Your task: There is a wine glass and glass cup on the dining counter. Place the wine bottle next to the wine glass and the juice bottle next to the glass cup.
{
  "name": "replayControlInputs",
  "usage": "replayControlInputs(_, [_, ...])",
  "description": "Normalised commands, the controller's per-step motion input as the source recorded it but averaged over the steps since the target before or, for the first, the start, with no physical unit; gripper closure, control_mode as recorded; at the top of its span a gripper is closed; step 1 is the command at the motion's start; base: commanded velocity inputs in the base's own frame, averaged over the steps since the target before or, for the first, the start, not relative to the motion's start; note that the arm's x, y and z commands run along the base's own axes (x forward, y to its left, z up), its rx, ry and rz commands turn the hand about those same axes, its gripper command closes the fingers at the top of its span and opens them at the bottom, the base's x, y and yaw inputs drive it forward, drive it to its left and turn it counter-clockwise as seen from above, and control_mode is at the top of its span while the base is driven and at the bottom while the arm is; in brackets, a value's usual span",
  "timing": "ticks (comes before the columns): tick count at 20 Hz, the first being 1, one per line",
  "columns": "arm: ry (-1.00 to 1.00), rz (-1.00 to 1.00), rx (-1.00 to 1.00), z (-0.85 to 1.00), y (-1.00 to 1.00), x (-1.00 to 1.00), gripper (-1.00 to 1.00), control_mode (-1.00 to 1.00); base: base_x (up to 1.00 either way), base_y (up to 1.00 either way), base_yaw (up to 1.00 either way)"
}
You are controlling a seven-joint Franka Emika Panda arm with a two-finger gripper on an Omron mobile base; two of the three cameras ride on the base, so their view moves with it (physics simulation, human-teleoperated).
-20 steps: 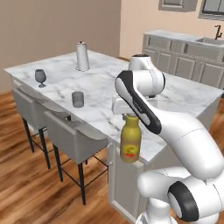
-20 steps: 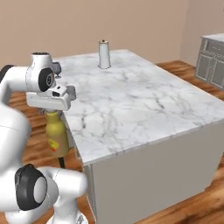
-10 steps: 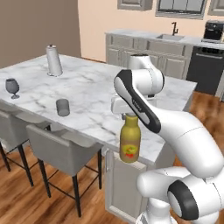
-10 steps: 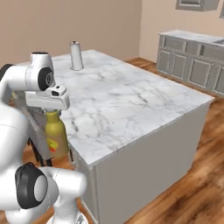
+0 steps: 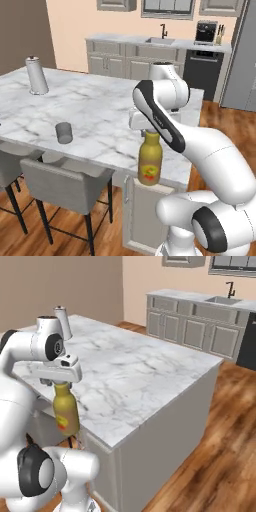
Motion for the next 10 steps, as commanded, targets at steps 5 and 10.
replayControlInputs(5, [0.0, 0.0, 0.0, 0.0, 0.0, 0.0, 1.0, 1.0, 0.0, 0.85, -0.12])
replayControlInputs(10, [0.0, 0.0, 0.0, 0.0, 0.0, 0.0, 1.0, 1.0, -0.13, 0.79, -0.18])
